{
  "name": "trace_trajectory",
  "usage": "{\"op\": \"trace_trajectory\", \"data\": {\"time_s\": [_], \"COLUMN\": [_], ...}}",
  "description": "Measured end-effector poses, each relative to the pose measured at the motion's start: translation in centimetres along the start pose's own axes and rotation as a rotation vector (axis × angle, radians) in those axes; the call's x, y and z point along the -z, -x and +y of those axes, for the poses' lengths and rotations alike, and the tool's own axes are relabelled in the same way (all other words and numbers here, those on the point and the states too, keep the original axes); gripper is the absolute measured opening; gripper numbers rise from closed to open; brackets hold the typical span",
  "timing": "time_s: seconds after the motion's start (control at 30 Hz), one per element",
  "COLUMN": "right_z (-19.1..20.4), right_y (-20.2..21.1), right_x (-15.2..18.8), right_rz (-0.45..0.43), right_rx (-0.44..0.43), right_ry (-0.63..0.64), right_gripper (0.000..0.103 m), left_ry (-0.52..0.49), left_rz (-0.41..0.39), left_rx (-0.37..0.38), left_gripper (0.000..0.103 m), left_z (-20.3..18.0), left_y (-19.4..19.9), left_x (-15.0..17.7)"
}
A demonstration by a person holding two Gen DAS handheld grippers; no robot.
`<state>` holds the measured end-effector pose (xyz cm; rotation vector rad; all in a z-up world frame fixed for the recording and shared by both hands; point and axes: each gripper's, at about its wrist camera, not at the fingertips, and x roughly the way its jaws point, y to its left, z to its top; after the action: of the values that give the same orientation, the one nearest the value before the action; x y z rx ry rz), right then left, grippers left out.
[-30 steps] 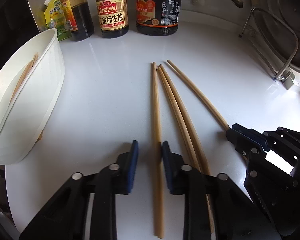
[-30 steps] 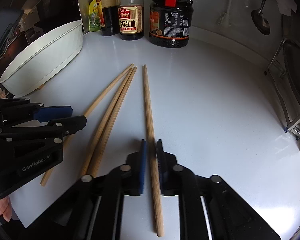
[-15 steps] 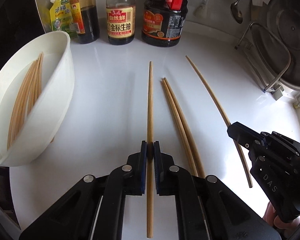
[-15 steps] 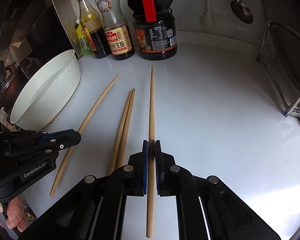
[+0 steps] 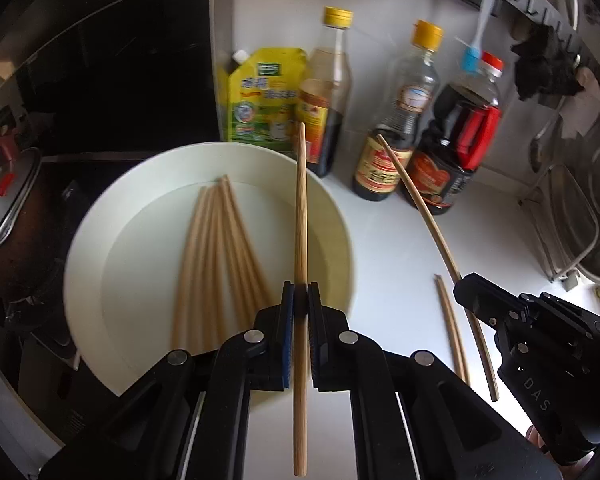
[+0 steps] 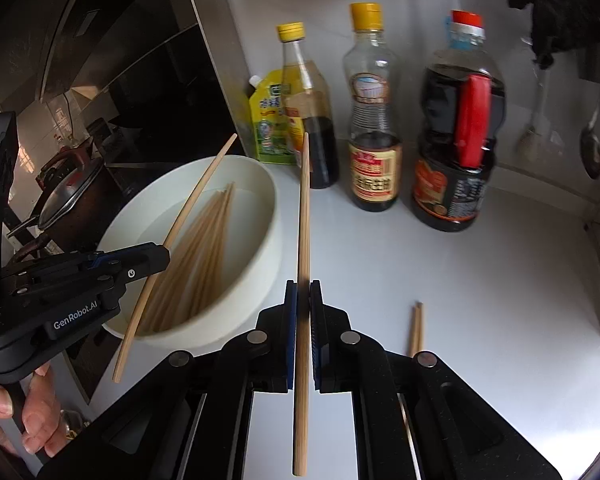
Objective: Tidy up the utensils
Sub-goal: 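Carry both held chopsticks over the white basin with both grippers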
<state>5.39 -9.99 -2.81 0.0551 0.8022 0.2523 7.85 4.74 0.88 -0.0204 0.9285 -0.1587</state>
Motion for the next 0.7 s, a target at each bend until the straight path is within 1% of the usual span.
{"op": "trace_trajectory", "data": {"time_s": [0.1,0.2,0.3,0.5,0.7], "right_z": [3.3,6.2,8.4,10.3,10.9], "right_y": [-2.6,-5.2,-7.9,-12.5,-14.4], "right_x": [-1.5,-2.9,-3.9,-4.3,-3.7], "right_rz": [0.020,0.048,0.078,0.150,0.193], "right_rx": [-0.044,-0.072,-0.091,-0.085,-0.051], "right_ry": [0.017,0.039,0.040,0.003,0.005], "right_gripper": [0.006,0.006,0.006,0.006,0.006], "left_ry": [0.040,0.081,0.100,0.109,0.100], "left_rz": [0.003,0.016,0.034,0.079,0.119], "left_rx": [-0.040,-0.058,-0.077,-0.094,-0.087], "left_gripper": [0.007,0.007,0.007,0.007,0.007], "left_z": [4.0,7.6,10.1,12.6,13.4], "left_y": [-0.3,-1.2,-2.6,-5.6,-7.6], "left_x": [-0.8,-1.1,-1.4,-1.2,-0.5]}}
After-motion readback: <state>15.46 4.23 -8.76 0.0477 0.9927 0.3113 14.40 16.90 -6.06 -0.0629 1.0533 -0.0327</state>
